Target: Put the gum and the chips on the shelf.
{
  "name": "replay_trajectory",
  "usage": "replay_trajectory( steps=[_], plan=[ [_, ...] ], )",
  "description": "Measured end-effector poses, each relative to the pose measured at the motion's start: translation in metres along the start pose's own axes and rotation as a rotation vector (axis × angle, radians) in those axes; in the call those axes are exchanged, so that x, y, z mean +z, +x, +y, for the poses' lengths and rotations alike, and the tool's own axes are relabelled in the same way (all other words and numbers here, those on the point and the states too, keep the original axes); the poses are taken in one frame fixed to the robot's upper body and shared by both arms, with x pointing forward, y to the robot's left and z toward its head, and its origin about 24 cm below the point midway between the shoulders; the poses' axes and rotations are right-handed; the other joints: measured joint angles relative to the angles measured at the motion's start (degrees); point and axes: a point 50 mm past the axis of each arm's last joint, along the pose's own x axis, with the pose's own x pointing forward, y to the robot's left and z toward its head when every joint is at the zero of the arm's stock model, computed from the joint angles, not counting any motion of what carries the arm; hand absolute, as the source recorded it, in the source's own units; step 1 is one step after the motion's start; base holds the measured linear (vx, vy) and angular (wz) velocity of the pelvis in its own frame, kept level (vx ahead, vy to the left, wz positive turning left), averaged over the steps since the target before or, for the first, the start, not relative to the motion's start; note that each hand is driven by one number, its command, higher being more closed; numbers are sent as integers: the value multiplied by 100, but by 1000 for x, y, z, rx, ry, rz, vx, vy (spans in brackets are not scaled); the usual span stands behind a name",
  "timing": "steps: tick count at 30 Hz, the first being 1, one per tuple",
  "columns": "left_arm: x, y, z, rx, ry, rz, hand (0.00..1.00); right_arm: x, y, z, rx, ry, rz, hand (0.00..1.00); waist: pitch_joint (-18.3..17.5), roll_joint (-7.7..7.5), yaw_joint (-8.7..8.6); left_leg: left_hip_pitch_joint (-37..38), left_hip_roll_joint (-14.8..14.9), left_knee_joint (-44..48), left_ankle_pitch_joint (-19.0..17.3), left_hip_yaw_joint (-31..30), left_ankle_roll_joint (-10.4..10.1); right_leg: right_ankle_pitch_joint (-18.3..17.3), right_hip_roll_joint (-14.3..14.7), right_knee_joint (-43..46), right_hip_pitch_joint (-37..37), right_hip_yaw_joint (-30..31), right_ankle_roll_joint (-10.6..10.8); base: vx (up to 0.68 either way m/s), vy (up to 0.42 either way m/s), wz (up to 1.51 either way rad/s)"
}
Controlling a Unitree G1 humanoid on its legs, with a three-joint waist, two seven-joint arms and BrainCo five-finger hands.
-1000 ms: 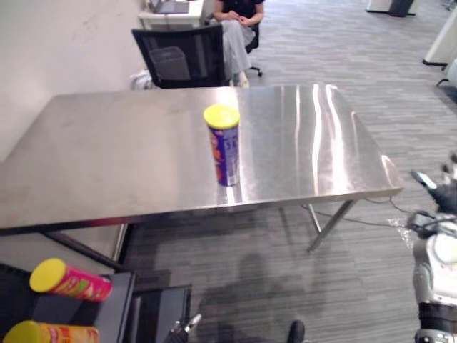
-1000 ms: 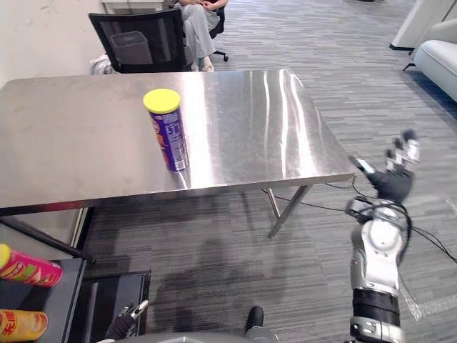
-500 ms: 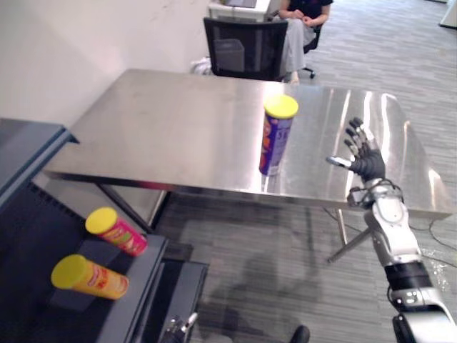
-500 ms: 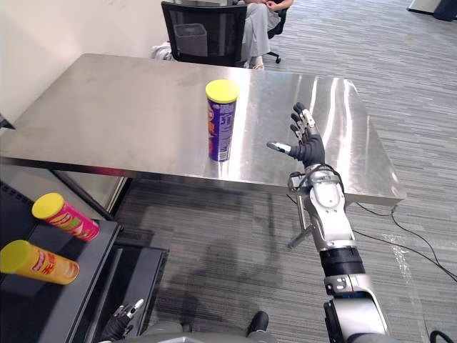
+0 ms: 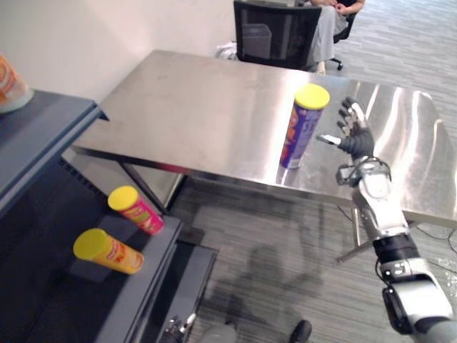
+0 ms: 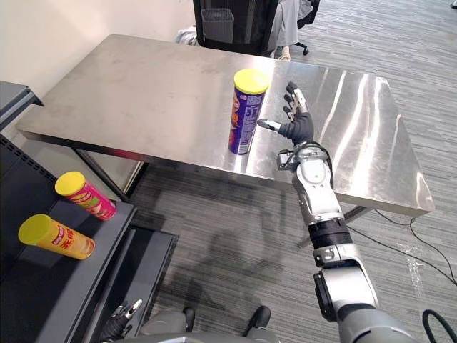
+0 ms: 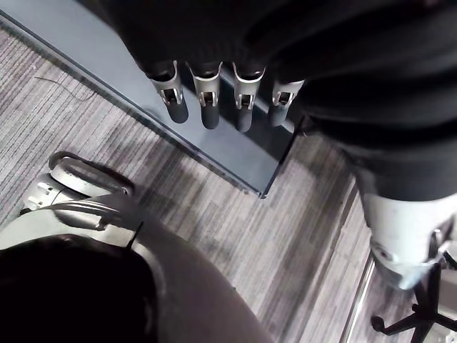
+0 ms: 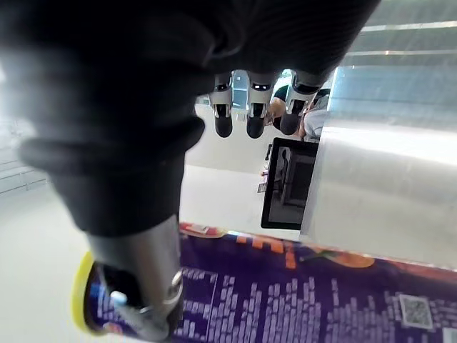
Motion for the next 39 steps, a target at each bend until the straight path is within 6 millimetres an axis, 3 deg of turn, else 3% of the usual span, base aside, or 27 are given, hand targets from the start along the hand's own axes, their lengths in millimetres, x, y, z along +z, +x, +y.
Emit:
replay_trajectory(
  steps=[6,16,23,24,31,39],
  plan=[
    [3,1,-2,-16,4,-10,0,-3,0,2,26,-3,23,0,4,1,127,-14,6,45,-2,-17,-1,0,6,1,20,-18,-1,-5,0,1],
    [5,2,-6,-43,21,-18,0,0,17,14,66,-18,50,0,113,22,179,-110,7,178,-4,-158,-5,15,15,1,81,-178,-21,-22,0,8],
    [6,2,-7,-45,14,-21,0,-18,18,12,38,-26,147,0,171,32,239,-191,13,244,-4,-185,-6,15,24,1,59,-235,-22,-10,4,3],
    [7,3,-8,-53,15,-24,0,-22,17,10,15,-27,170,100,199,61,297,-193,9,265,-5,-189,-6,15,19,1,73,-243,-22,0,0,0],
    [10,4,-13,-75,30,-30,0,-28,25,3,-54,-37,222,100,309,146,352,-292,-3,342,-5,-317,-7,15,20,2,78,-372,-22,-18,8,9],
    [16,6,-16,-90,37,-53,0,-14,35,3,-79,-39,170,100,434,166,436,-484,5,459,-11,-321,-16,27,26,50,-76,-375,-38,0,0,0]
  ],
)
